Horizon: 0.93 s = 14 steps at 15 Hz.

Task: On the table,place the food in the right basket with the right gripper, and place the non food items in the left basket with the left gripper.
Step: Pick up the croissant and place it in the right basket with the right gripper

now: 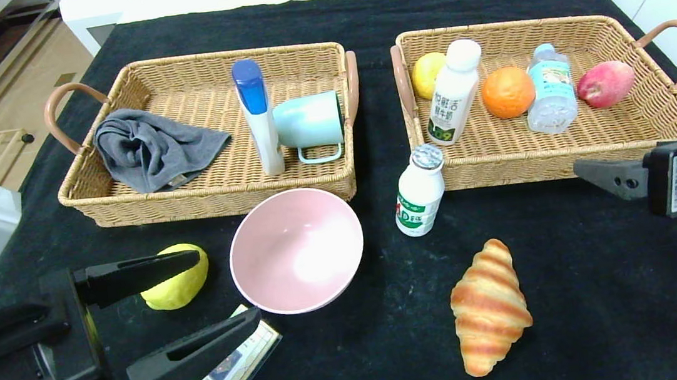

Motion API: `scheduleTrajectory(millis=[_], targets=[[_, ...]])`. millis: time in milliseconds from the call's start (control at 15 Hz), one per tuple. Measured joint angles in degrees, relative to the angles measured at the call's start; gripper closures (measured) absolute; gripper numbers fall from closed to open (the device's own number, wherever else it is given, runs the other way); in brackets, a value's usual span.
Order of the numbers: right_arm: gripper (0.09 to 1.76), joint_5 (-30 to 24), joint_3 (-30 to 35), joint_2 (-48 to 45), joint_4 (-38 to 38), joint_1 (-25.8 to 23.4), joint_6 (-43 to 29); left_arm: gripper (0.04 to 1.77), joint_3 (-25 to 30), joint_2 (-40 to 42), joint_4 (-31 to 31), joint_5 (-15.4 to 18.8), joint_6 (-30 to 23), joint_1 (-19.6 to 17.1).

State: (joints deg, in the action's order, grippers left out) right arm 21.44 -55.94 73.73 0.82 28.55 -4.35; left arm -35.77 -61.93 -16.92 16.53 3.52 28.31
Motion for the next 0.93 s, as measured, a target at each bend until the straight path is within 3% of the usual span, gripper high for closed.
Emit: scheduleTrajectory(millis=[267, 533, 933], targets=[[0.17, 3.33, -2.07, 1.38, -12.03, 8.08, -13.7, 0.09, 0.02, 0.0, 0.0, -0.02, -0.02, -0.02], [0.15, 3.39, -10.35, 7.02, -23.91, 13.81, -27.95, 0.09, 0.05, 0.02, -0.09, 0.0, -0.02, -0.02], [0.15, 2.1, -16.68, 15.77, -26.99, 16.54, -34.8, 0.09, 0.0, 0.24, -0.17, -0.02, -0.05, -0.09]])
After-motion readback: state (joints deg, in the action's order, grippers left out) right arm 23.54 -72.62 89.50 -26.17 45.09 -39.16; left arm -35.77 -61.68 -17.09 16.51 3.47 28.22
